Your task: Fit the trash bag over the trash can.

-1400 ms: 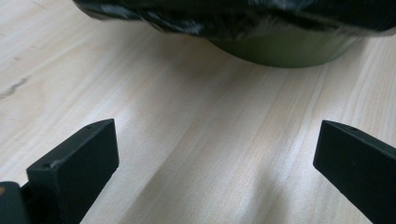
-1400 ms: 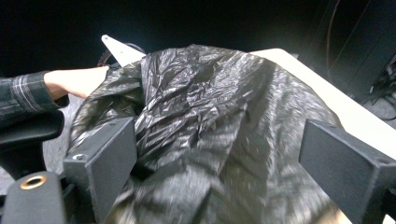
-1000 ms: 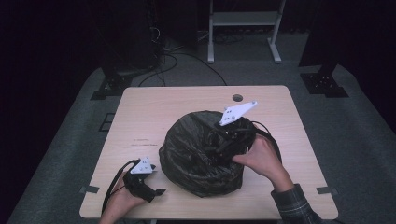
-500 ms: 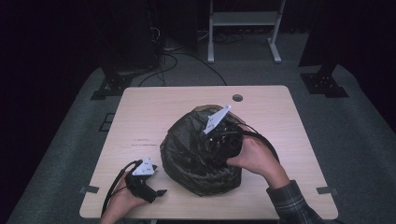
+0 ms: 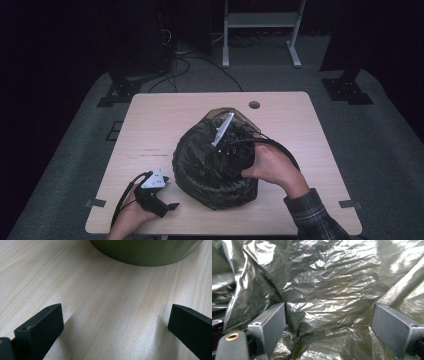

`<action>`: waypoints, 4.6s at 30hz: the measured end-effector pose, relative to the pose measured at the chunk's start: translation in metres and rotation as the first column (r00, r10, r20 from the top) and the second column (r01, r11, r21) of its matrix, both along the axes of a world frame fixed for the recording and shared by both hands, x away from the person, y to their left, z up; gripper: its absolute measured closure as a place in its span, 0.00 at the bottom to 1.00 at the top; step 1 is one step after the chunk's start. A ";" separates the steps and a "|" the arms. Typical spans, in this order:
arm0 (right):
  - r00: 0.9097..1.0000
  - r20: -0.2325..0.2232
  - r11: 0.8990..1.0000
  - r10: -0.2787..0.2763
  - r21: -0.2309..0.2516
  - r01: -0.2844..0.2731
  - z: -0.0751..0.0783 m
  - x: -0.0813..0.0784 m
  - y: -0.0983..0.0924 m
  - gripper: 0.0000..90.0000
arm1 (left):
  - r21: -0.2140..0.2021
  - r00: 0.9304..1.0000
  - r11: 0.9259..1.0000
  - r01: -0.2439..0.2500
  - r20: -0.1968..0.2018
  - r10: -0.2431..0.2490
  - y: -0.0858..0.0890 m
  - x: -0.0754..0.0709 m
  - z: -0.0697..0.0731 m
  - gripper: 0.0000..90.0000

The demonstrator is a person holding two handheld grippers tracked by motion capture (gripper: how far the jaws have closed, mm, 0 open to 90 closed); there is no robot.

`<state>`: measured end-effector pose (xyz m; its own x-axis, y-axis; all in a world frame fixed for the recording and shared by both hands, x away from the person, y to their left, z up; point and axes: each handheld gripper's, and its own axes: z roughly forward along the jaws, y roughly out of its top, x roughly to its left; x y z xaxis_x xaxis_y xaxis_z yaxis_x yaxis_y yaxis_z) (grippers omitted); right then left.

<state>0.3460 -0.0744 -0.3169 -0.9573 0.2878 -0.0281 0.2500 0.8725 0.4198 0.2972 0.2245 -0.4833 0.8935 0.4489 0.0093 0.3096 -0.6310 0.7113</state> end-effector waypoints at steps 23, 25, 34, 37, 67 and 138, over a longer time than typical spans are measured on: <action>0.987 0.147 0.993 -0.066 0.109 0.050 0.045 -0.001 -0.015 0.13 | 0.000 1.000 1.000 0.001 0.000 -0.001 0.000 0.000 0.000 0.00; 0.988 0.148 0.993 -0.052 0.115 0.035 0.048 0.000 -0.011 0.13 | 0.000 1.000 1.000 0.002 0.000 -0.002 0.000 0.000 0.000 0.00; 0.990 0.143 0.989 -0.001 0.148 -0.020 0.052 0.006 0.020 0.13 | -0.001 1.000 1.000 0.003 0.000 -0.003 0.000 0.000 0.000 0.00; 0.990 0.136 0.982 0.023 0.184 -0.048 0.051 0.012 0.031 0.13 | -0.001 1.000 1.000 0.003 0.000 -0.003 0.000 0.000 0.000 0.00; 0.999 0.033 0.997 0.020 0.077 -0.023 -0.002 0.044 0.087 0.13 | 0.000 1.000 1.000 0.005 -0.001 -0.005 0.000 0.000 0.000 0.00; 0.962 0.114 0.834 -0.248 0.530 0.152 -0.032 -0.048 -0.144 0.13 | 0.001 1.000 1.000 0.002 -0.001 -0.002 0.000 0.000 0.000 0.00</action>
